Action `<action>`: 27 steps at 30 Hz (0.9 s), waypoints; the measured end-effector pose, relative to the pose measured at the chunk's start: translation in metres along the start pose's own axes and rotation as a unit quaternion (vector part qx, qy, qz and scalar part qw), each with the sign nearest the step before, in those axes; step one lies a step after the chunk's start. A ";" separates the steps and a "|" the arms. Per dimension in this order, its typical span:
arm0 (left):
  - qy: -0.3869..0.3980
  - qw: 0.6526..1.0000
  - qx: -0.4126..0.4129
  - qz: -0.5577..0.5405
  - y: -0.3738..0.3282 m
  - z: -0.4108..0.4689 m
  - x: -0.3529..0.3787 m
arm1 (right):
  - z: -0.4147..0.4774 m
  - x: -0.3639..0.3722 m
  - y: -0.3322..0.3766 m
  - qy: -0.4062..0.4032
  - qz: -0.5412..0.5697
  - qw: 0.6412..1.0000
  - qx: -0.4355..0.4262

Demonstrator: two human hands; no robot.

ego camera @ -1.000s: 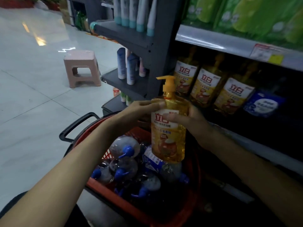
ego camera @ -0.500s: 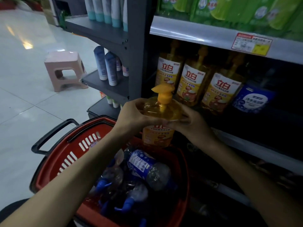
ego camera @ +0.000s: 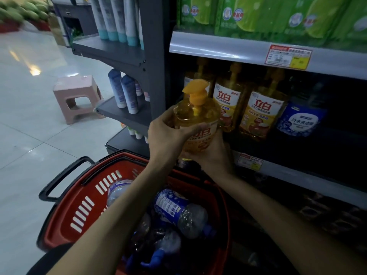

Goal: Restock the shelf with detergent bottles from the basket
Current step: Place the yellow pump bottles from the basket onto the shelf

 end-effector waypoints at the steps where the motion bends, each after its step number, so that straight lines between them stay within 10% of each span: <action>1: -0.002 1.000 0.003 -0.006 -0.001 0.002 0.002 | 0.005 -0.002 0.001 -0.012 0.009 1.000 0.001; 27: -0.062 0.996 0.050 -0.039 0.039 0.053 0.023 | 0.078 0.019 -0.003 -0.110 0.134 0.984 0.049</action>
Point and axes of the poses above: each hand's wrist, its own z-axis towards the middle knuckle, its own x-axis out of the palm, y = z × x, the point moved 7 cm from there along z, towards the middle knuckle, and after that the axes turned 11 degrees about x, right-handed, at the moved point
